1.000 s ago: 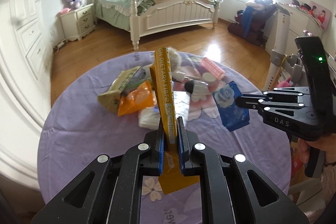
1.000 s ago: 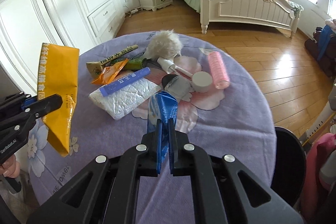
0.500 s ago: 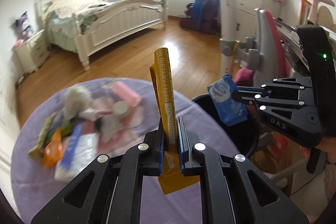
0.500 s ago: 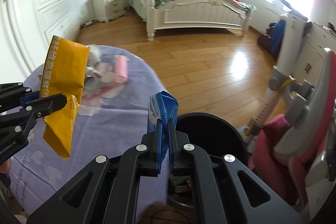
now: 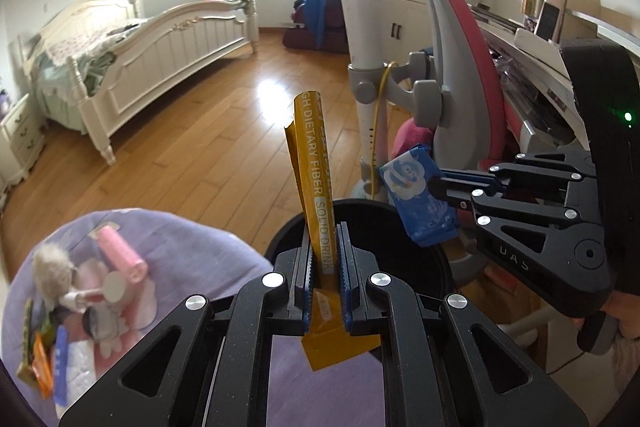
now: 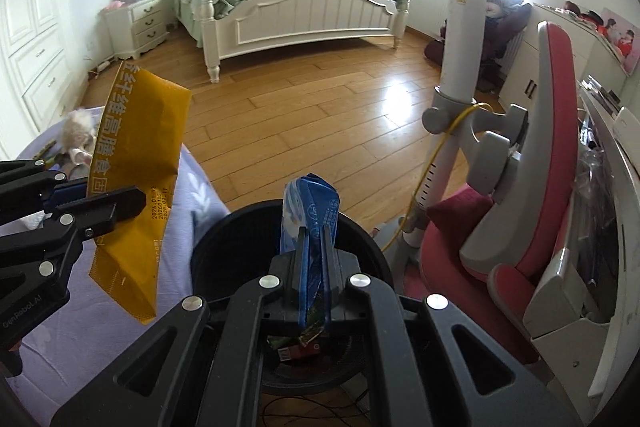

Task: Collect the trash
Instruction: 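Carry the yellow packet and blue wipes pack over the bin and release both, then grasp the blue probiotics stick with the left gripper while the right grasps the white tissue pack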

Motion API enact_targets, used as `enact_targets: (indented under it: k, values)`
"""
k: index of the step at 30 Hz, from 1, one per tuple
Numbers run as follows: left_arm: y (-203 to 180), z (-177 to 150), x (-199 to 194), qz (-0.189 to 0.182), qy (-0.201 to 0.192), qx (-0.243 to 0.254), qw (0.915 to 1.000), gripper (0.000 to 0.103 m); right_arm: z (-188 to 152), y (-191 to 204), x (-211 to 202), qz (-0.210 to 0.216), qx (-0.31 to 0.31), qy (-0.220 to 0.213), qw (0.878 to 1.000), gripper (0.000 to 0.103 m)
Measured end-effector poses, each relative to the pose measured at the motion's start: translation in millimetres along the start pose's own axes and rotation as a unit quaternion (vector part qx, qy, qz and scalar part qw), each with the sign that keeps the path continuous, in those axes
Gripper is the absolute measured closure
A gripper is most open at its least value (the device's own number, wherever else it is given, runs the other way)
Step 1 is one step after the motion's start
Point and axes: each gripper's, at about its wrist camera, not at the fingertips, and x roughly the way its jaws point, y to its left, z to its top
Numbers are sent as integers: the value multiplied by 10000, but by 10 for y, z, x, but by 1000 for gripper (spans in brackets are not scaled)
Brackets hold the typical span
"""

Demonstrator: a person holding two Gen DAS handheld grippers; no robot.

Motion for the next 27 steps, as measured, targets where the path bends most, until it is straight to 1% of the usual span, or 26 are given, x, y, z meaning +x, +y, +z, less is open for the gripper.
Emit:
enact_targets:
  k: [7,9,11,13,15,16,17,18,19,20,23,26,27]
  values:
    - [-52,85,280,-48,146,-10,9999,91,-25,-46,203,-112,16,171,9998,98]
    - [-62,93,325,-2,168,19,9999,91,-28,-36,250,-152,-18,245,9996,98]
    - [-61,81,363,33,213,31,9998,91,-20,-4,277,-117,-35,321,9994,95]
    - [-75,64,389,39,253,70,9996,90,-20,11,305,-239,-12,355,9991,94]
    - [-79,52,414,47,284,105,9995,90,-19,27,342,-226,-19,458,9987,91]
    - [-73,47,424,45,303,97,9995,87,-19,43,353,-259,-23,476,9985,81]
    - [-55,37,433,43,328,63,9994,83,-21,56,351,-315,-31,462,9984,65]
    - [-44,36,434,56,315,25,9995,77,-21,67,337,-359,-26,417,9985,57]
    - [-28,30,427,76,290,-10,9995,67,-21,84,312,-397,-15,363,9986,43]
    - [-7,23,414,111,259,-47,9996,64,-22,91,293,-463,-12,322,9984,38]
    - [73,13,378,123,207,-203,9995,57,-17,73,266,-513,42,294,9982,30]
    - [111,17,335,125,144,-288,9994,51,3,42,262,-560,55,280,9980,26]
    - [126,18,310,109,112,-317,9994,50,7,48,250,-573,47,274,9980,25]
